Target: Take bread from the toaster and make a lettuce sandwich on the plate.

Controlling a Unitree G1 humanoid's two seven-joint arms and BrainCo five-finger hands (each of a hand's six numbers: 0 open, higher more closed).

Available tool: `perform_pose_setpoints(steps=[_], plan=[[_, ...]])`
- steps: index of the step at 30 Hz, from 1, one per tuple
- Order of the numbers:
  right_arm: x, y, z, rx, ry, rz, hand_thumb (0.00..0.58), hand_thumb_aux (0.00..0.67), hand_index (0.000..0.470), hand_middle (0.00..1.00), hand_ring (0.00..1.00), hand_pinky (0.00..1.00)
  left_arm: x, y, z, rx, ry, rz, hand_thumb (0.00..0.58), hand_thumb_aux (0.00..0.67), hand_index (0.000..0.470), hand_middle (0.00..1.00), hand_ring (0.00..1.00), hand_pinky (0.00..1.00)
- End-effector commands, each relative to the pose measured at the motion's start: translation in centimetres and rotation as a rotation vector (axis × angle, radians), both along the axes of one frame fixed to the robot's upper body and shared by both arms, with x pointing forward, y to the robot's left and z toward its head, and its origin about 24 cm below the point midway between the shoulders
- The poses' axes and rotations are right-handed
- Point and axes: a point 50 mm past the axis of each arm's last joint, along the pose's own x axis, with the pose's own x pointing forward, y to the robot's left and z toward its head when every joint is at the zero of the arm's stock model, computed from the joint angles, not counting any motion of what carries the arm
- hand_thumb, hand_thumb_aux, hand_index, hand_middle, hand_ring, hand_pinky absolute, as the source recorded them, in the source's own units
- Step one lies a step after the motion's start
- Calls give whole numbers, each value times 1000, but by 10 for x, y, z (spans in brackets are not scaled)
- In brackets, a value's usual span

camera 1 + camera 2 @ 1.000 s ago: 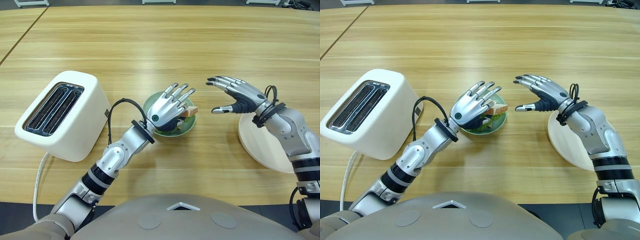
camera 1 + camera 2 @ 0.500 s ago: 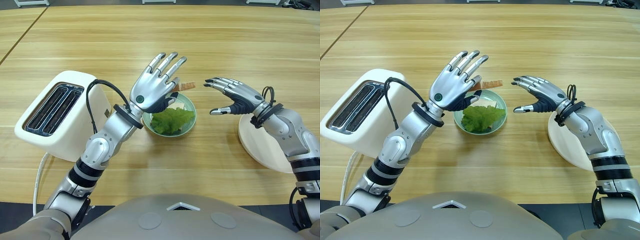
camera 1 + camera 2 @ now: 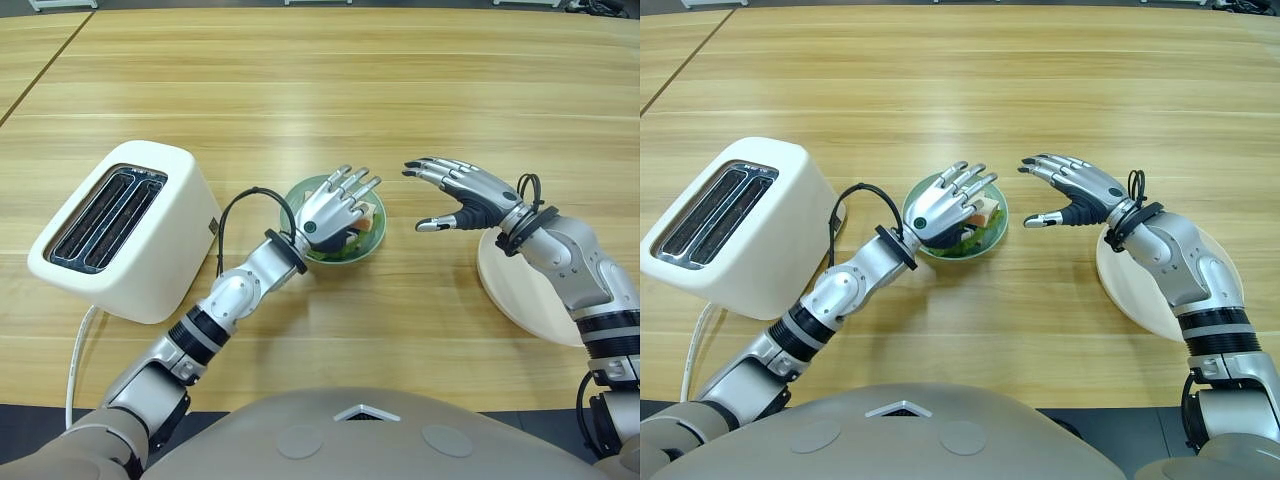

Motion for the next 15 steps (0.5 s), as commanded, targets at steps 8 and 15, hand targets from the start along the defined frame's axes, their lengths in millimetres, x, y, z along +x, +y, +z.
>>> perform_pose_setpoints(steps=[8, 15], plan=[[-1, 2, -2, -11, 8, 15, 0, 0, 0, 0, 0, 0, -14, 8, -29, 68, 112, 55, 0, 0, 0, 0, 0, 0], [-2, 4, -4, -19, 18, 28, 0, 0, 0, 0, 0, 0, -12, 16, -30, 9, 170, 119, 0, 0, 0, 0, 0, 0]])
